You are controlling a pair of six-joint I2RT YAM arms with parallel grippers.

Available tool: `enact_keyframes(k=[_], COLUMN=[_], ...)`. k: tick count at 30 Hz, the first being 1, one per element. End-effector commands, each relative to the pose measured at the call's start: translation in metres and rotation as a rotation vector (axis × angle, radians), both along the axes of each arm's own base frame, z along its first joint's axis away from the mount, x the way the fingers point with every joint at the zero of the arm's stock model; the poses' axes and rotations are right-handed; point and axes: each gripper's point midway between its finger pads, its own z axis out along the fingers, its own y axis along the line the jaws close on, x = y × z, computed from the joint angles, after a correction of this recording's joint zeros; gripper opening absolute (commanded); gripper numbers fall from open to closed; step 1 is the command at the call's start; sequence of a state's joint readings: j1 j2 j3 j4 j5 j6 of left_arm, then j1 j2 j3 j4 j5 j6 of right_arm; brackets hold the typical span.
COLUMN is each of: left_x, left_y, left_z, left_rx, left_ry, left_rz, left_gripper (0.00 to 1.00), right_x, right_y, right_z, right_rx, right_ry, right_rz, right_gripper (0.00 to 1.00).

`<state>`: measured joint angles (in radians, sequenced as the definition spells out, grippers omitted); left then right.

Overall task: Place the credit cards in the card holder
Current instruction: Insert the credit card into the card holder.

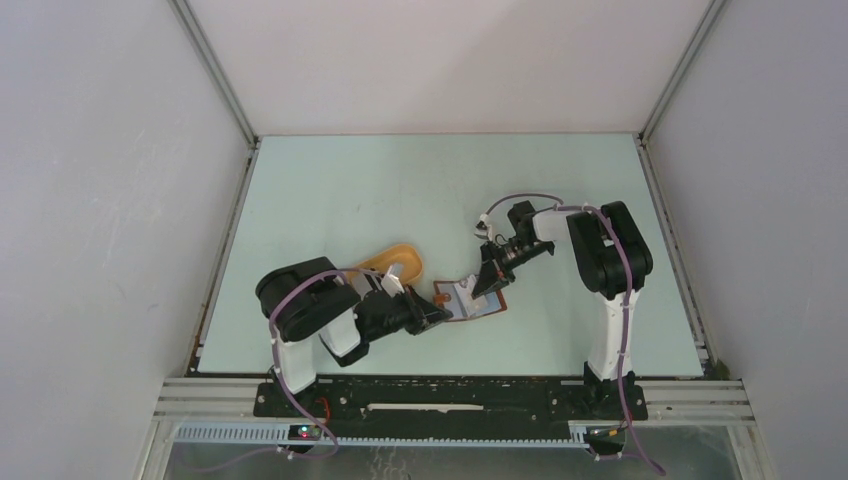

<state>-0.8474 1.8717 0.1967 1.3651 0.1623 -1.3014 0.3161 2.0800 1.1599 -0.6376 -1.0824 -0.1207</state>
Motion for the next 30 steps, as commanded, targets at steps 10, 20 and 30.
enact_keyframes(k=[10,20,30], left_x=[-0.002,-0.002,-0.004], left_y=[0.008,0.013,0.014], left_z=[-0.016,-0.026,-0.032], left_rx=[0.077,0.162,0.202], left_ry=[0.004,0.001,0.011], left_rz=[-0.004,-0.006,-0.025], left_gripper=[0.13,0.13,0.12], right_x=[0.005,0.011,0.020], right_y=[0.007,0.002,0.001], right_z=[-0.011,-0.019,-0.019], right_rx=[-0.110,-0.184,-0.248], right_ry=[-0.094,-0.145,-0.220], right_rz=[0.026,0.013,-0.001], right_gripper=[0.00,0.00,0.00])
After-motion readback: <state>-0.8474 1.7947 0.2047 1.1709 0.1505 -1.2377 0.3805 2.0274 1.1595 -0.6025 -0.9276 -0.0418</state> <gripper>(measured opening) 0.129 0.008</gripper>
